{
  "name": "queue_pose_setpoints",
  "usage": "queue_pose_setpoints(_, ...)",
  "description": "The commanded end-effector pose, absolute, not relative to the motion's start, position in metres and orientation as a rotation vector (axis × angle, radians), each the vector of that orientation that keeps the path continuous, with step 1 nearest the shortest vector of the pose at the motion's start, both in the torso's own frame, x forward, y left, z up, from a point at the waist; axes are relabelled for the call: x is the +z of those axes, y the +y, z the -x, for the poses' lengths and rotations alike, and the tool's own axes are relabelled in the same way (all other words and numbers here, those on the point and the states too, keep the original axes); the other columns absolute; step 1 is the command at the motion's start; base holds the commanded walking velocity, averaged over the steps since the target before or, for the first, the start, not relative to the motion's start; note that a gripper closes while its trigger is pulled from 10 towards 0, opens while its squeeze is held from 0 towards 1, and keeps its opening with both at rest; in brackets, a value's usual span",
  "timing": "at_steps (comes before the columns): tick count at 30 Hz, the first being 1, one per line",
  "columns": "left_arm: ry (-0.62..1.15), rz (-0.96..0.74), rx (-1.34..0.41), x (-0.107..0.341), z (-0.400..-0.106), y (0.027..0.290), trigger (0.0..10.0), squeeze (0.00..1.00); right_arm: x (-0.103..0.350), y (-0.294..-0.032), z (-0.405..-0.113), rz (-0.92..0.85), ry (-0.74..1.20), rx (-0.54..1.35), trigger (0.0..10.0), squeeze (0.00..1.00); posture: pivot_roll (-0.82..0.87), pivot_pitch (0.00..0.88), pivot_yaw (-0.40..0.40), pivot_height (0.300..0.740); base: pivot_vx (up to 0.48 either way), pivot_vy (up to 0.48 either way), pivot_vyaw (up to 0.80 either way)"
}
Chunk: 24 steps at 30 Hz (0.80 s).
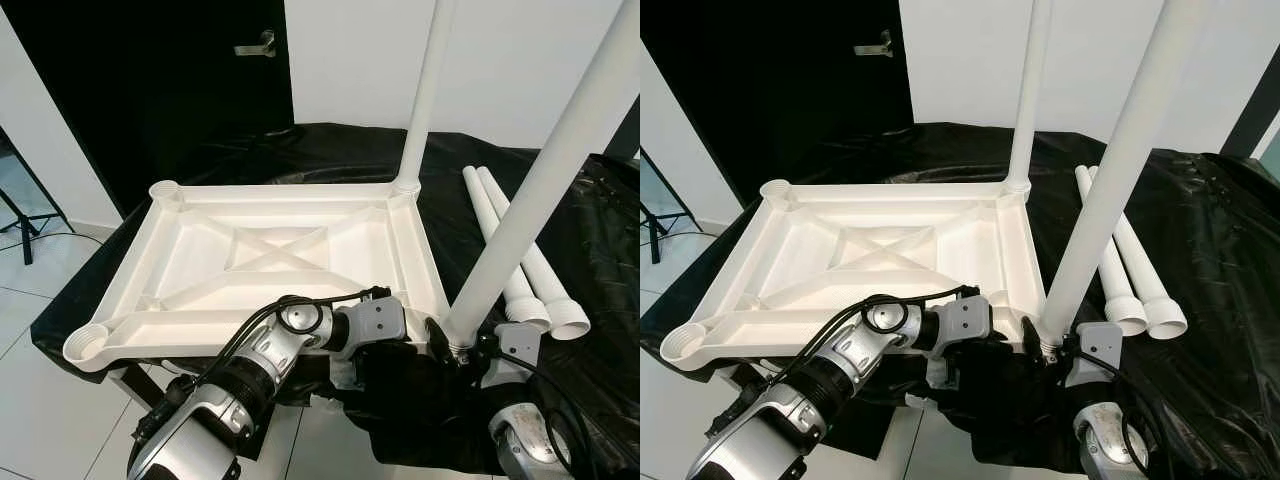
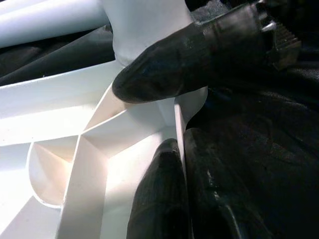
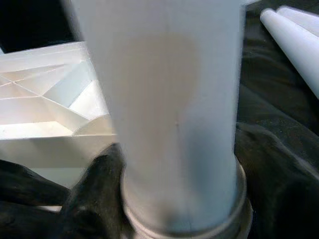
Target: Building children table
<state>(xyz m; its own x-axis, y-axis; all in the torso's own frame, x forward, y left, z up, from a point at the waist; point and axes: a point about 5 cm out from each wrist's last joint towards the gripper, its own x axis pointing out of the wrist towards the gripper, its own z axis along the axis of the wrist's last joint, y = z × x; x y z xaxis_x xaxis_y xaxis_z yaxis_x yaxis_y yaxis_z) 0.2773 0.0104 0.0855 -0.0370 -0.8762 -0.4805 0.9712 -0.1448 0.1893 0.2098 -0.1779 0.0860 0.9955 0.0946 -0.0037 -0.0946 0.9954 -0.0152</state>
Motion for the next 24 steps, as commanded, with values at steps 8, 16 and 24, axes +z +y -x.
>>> queue_pose_setpoints(8, 0.532, -0.537, -1.662, 0.030, -0.251, 0.041, 10.0, 0.00, 0.095, -0.187, -0.222, 0.129, -0.014, 0.294, 10.0, 0.68, 0.16, 0.000, -0.023, 0.740, 0.000, 0.000, 0.00)
queue_pose_setpoints(16, 0.526, -0.534, -1.652, 0.031, -0.253, 0.039, 10.0, 0.00, 0.094, -0.186, -0.227, 0.164, 0.067, 0.510, 10.0, 0.00, 0.16, 0.000, -0.031, 0.740, 0.000, 0.000, 0.00)
queue_pose_setpoints(24, 0.530, -0.535, -1.652, 0.030, -0.252, 0.040, 10.0, 0.00, 0.083, -0.187, -0.220, 0.150, 0.170, 0.632, 0.0, 0.00, 0.16, 0.000, -0.025, 0.740, 0.000, 0.000, 0.00)
